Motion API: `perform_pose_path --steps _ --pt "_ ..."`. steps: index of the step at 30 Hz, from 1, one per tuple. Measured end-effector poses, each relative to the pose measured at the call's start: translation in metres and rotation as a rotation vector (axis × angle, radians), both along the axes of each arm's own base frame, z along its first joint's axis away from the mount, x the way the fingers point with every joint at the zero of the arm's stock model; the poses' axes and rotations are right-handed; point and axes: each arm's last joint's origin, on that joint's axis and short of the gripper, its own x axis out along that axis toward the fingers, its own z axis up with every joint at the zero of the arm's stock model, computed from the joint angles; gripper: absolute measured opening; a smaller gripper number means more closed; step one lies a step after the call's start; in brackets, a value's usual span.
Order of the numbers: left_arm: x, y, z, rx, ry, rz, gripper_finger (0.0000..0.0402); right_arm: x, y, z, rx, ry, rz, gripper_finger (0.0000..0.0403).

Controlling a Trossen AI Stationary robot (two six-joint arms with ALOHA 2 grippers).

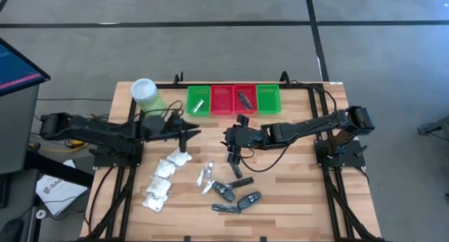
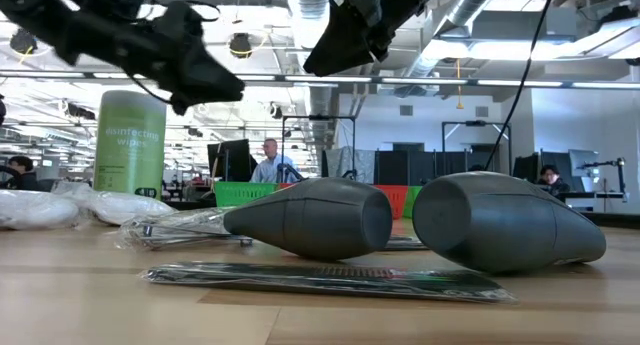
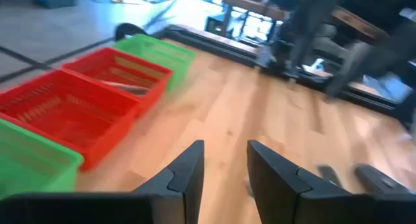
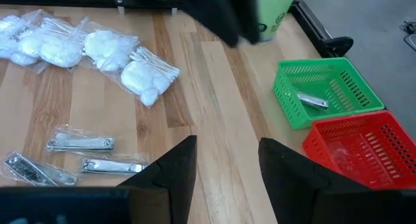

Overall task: Pick & Place Travel size toiletries
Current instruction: Put the white cotton pack into the left red bin

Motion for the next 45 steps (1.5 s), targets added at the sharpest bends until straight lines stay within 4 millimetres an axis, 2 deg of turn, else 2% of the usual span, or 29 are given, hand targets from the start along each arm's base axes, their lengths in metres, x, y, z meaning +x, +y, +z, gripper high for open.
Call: perform_pose_path --steps 5,10,23,28,33,40,45 --pt "-0.01 -0.015 -0.016 -0.019 0.032 -0.073 0.0108 0.0 0.0 0.0 0.0 0.0 0.0 0.0155" --pt "-0.011 -0.024 -0.033 -0.077 0.148 -0.077 0.0108 0.0 0.0 0.0 0.0 0.0 0.0 0.0153" --pt "-0.012 -0.048 -0.053 -0.172 0.263 -0.075 0.0108 0.0 0.0 0.0 0.0 0.0 0.0 0.0156" --pt "-0.015 -0.048 -0.057 -0.217 0.298 -0.008 0.0107 0.0 0.0 0.0 0.0 0.0 0.0 0.0153" --pt "-0.02 -0.046 -0.063 -0.255 0.363 0.048 0.009 0.0 0.0 0.0 0.0 0.0 0.0 0.0155" --pt "-0.023 -0.044 -0.057 -0.257 0.33 0.072 0.0063 0.0 0.0 0.0 0.0 0.0 0.0 0.0152" --pt "-0.036 -0.036 -0.062 -0.226 0.45 0.127 0.0065 0.0 0.0 0.0 0.0 0.0 0.0 0.0155"
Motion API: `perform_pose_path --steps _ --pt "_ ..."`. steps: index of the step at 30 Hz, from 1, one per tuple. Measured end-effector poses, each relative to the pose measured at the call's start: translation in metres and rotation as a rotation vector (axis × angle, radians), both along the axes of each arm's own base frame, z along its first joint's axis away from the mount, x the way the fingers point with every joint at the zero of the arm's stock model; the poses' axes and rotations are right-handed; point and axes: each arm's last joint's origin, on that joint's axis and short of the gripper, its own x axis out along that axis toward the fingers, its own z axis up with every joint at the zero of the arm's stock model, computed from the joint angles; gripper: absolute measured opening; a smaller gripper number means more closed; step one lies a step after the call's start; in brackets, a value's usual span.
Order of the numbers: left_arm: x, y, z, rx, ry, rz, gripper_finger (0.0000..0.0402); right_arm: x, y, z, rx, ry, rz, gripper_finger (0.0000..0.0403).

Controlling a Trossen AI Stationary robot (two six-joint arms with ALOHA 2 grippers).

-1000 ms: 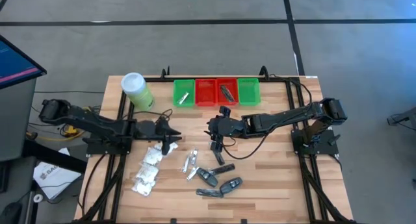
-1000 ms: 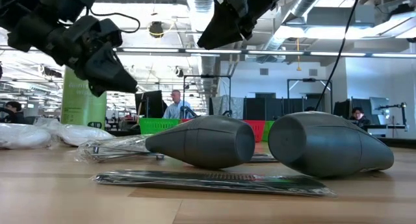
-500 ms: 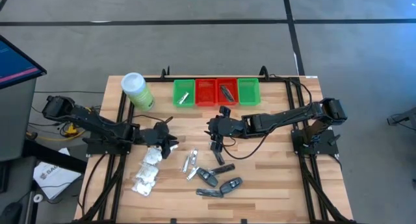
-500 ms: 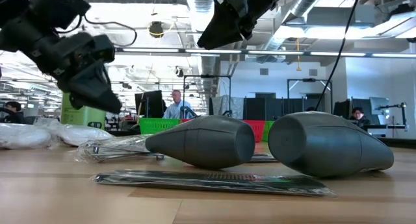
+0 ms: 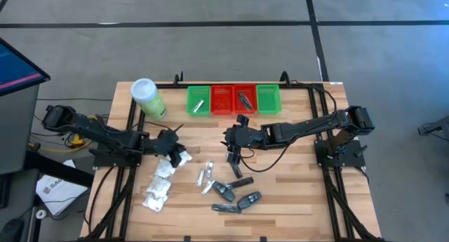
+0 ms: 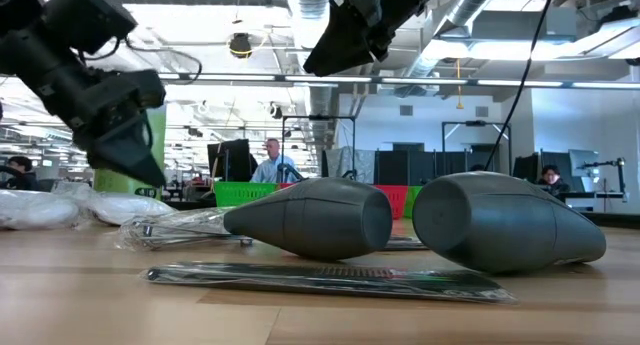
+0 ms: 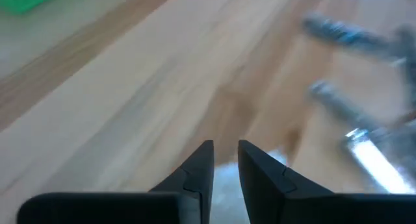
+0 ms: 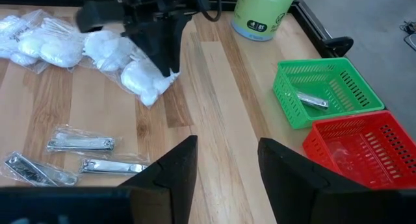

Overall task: Pick & Place Travel size toiletries
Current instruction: Put the white cotton pack into the left red bin

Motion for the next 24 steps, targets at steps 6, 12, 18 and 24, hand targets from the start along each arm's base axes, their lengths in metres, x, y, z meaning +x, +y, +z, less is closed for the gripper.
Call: perform_pose_path --steps 6,12,18,24 --pt "-0.009 0.009 0.003 -0.153 0.033 -0.026 0.0078 0.0 0.0 0.0 0.0 0.0 0.0 0.0153" --pt "-0.021 0.016 0.001 -0.278 0.119 -0.007 0.0087 0.0 0.0 0.0 0.0 0.0 0.0 0.0155" --pt "-0.022 0.02 0.002 -0.372 0.119 -0.021 0.0099 0.0 0.0 0.0 0.0 0.0 0.0 0.0153" --pt "-0.02 0.025 0.006 -0.41 0.098 -0.015 0.0117 0.0 0.0 0.0 0.0 0.0 0.0 0.0155"
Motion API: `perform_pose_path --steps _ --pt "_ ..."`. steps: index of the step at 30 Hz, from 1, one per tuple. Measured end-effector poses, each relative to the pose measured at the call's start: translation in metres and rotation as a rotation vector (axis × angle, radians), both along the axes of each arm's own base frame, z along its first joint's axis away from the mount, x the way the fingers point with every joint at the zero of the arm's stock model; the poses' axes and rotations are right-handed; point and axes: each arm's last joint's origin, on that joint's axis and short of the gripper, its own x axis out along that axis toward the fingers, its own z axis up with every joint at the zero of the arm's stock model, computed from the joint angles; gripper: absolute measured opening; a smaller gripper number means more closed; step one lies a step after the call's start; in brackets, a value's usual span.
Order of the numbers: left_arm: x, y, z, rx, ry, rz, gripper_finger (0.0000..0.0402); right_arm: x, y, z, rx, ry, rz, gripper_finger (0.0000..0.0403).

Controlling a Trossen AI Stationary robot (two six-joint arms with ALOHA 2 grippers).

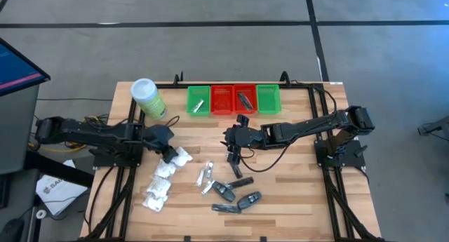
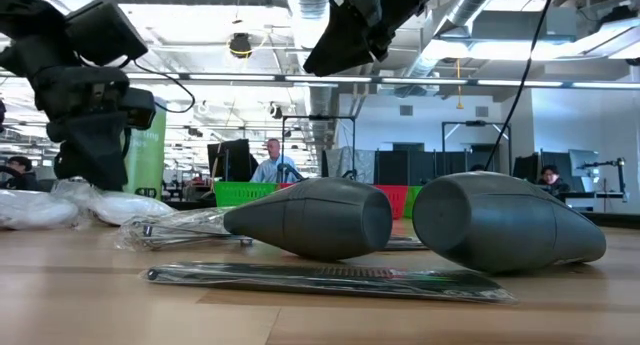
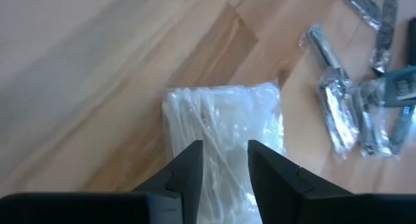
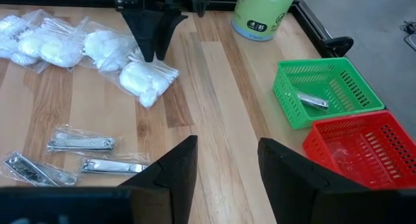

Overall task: Pick & Place Travel size toiletries
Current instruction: Put the white cotton pack into the left red bin

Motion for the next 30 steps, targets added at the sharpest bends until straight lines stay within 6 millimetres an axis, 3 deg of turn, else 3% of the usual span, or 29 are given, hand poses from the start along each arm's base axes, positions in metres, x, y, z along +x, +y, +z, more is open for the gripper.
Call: perform_pose_path --steps 22,27,30 --pt "-0.002 0.003 -0.012 -0.041 0.127 -0.015 0.0159 0.0 0.0 0.0 0.002 0.0 0.003 0.0154" --pt "0.0 0.003 -0.018 -0.043 0.161 -0.045 0.0141 0.0 0.0 0.0 0.002 0.0 0.003 0.015" --pt "0.003 0.003 -0.02 -0.046 0.171 -0.051 0.0111 0.0 0.0 0.0 0.002 0.0 0.003 0.0148"
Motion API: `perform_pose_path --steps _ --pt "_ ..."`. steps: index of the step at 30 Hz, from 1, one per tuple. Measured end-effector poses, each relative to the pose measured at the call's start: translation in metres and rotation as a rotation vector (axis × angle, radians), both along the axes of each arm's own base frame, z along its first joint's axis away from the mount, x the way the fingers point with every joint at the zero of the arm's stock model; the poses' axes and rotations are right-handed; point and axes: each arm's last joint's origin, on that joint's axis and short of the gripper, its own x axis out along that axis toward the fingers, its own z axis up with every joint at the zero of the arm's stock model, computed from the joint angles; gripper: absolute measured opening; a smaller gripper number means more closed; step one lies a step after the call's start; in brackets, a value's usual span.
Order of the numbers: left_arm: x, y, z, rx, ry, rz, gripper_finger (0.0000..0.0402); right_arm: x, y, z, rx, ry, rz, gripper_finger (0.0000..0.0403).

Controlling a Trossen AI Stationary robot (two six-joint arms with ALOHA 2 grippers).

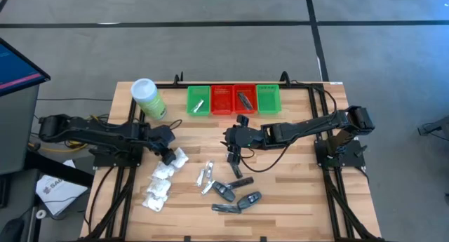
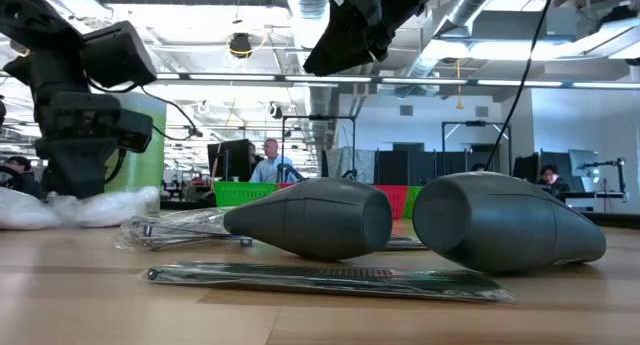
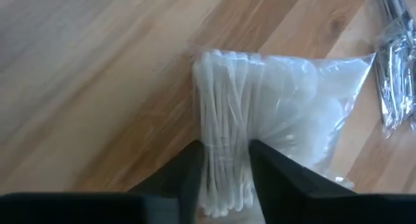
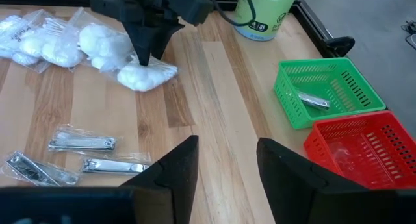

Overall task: Pick & Place Travel size toiletries
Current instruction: Put the white cotton pack into the left red bin

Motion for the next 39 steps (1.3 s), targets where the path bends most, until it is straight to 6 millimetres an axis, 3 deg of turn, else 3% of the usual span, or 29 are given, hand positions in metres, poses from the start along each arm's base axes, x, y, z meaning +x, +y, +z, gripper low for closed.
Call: perform_pose_path --steps 5,7,18,23,28,31,39 --pt "0.006 0.001 0.003 0.012 -0.069 -0.012 0.0023 0.0 0.0 0.0 0.0 0.0 0.0 0.0148" --pt "0.007 0.001 0.005 0.012 -0.101 -0.022 0.0008 0.0 0.0 0.0 0.0 0.0 0.0 0.0148" --pt "0.01 0.0 0.029 -0.001 -0.333 -0.02 0.0003 0.0 0.004 0.0 -0.079 0.025 0.08 0.0141" --pt "0.014 0.0 0.043 -0.008 -0.481 -0.001 0.0002 0.003 0.015 0.003 -0.15 -0.001 0.18 0.0143" --pt "0.015 0.0 0.049 -0.013 -0.535 0.01 0.0002 0.016 0.037 -0.01 -0.285 -0.014 0.316 0.0141" --pt "0.016 0.001 0.049 -0.026 -0.542 0.025 0.0002 0.026 0.052 -0.03 -0.406 0.066 0.411 0.0137" --pt "0.017 0.001 0.051 -0.047 -0.553 0.047 0.0002 0.061 0.082 -0.05 -0.641 0.128 0.384 0.0153"
